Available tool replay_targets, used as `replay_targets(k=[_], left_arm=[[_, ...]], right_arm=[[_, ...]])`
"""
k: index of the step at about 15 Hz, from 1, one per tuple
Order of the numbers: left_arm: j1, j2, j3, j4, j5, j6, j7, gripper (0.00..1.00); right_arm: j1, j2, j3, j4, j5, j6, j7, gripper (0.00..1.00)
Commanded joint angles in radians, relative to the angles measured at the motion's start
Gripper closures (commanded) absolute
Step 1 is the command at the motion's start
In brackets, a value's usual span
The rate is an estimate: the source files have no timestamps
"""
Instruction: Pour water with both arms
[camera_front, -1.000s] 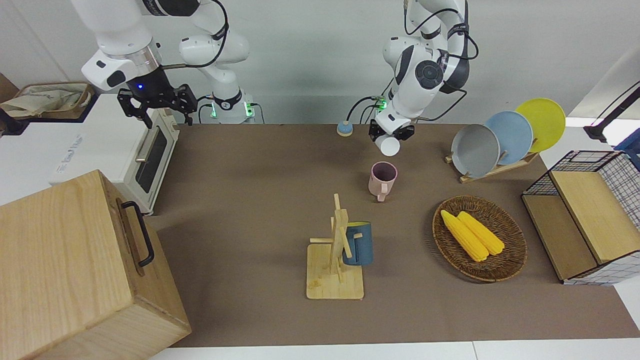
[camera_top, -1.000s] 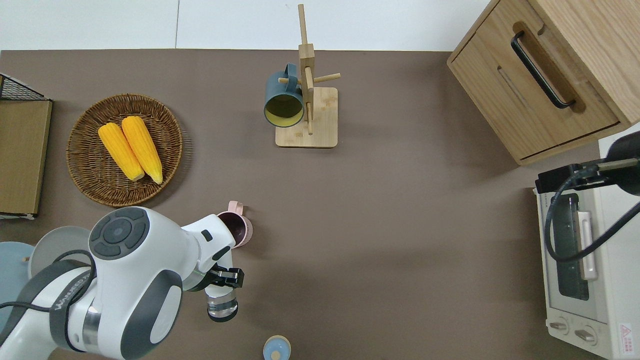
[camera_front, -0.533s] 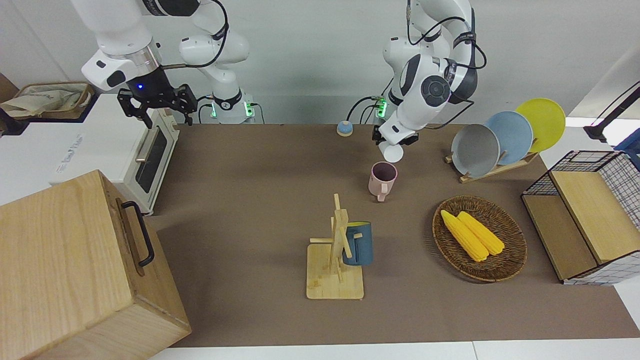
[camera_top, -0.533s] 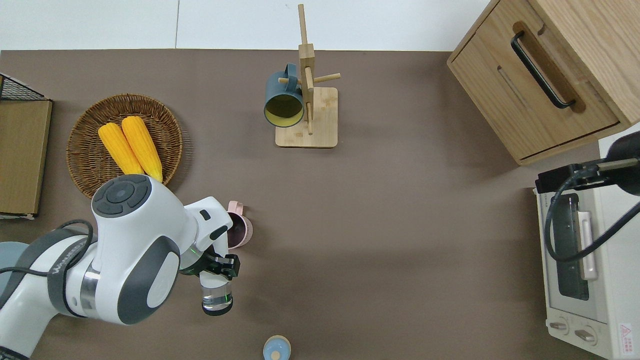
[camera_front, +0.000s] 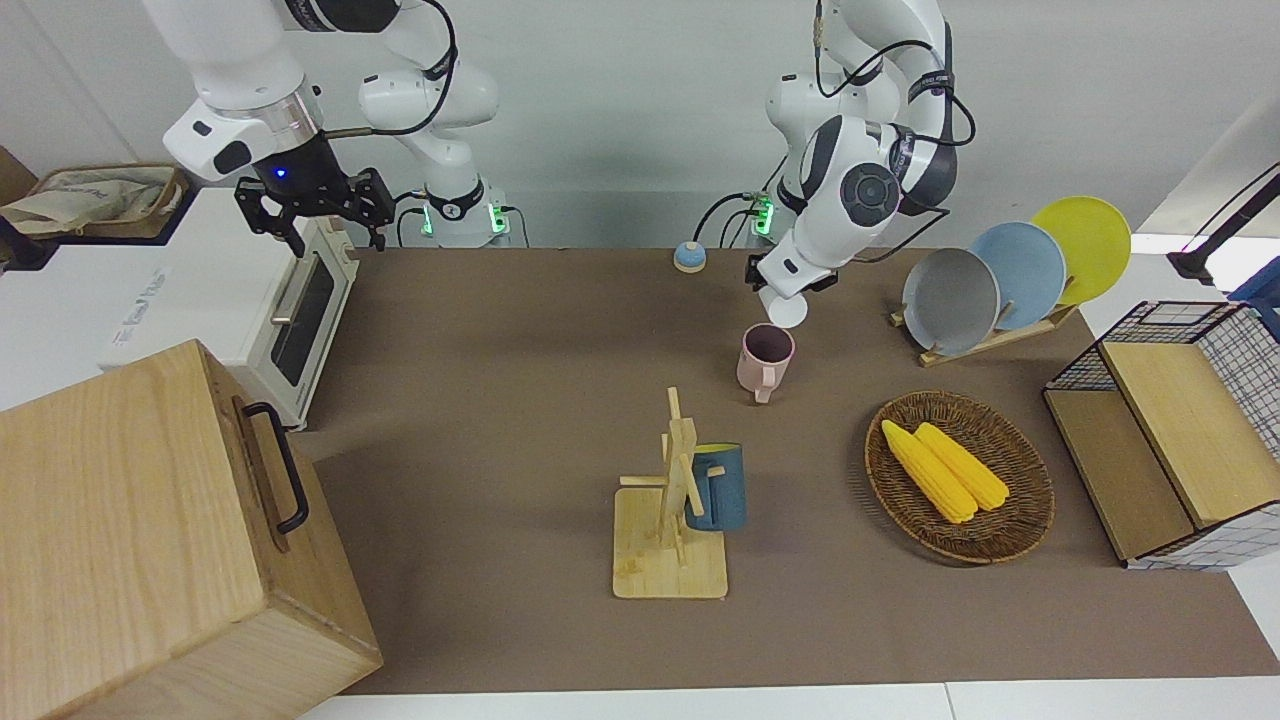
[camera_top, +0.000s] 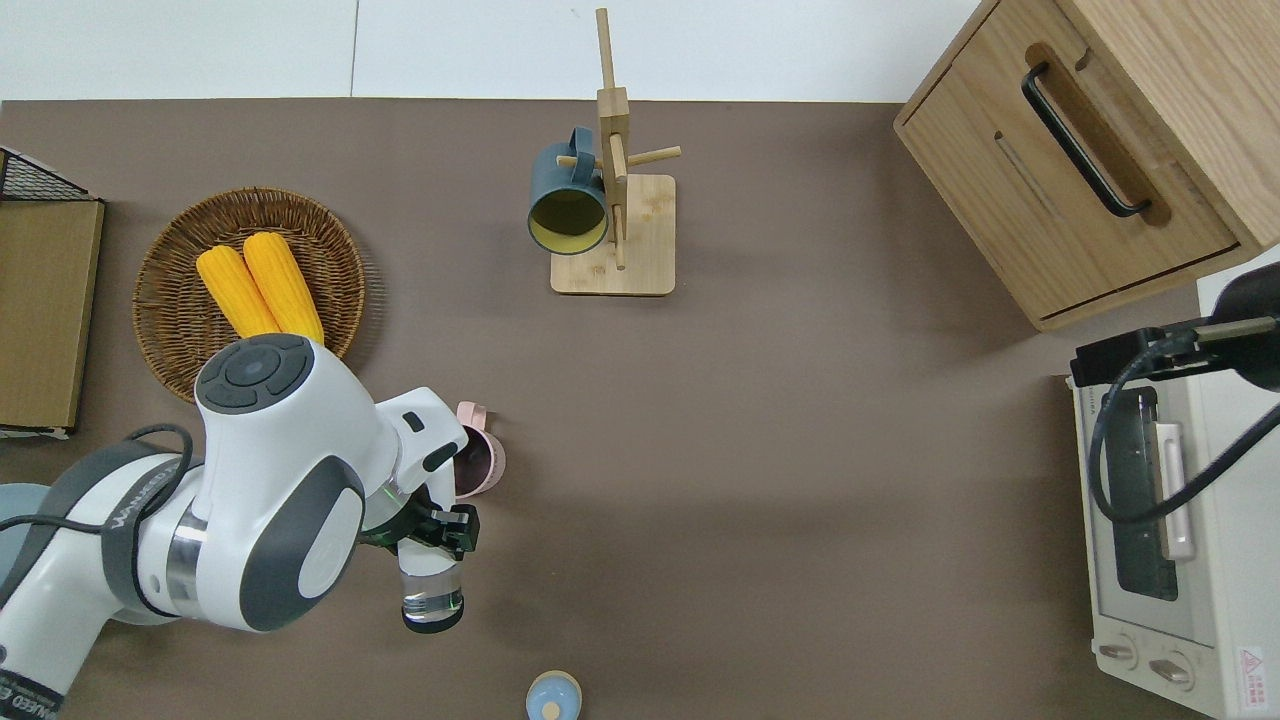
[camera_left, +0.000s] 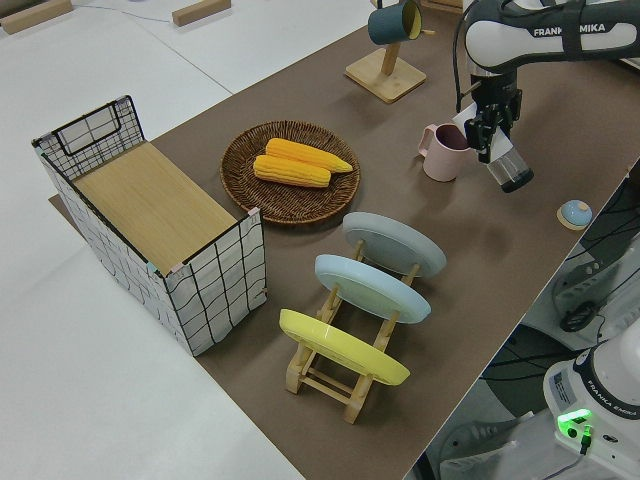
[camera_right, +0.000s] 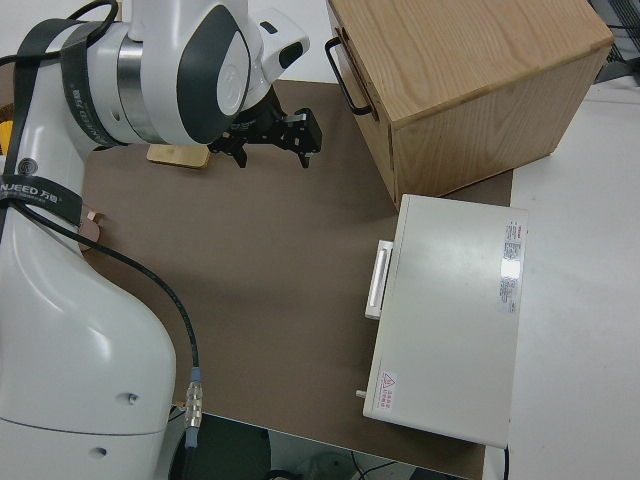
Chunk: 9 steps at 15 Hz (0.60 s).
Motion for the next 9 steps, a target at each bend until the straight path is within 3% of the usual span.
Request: replay_targets(k=[1, 9], left_arm=[[-0.002, 0.0, -0.002, 0.05, 0.013, -0.074, -0.034, 1.0], [-0.008, 0.056, -0.01, 0.093, 0.033, -0.111, -0.072, 1.0]], right_arm=[[0.002, -0.003, -0.001, 0.002, 0.0, 0.001, -0.013, 0.007], [0.002, -0.003, -0.001, 0.003, 0.0, 0.001, -0.013, 0.007]])
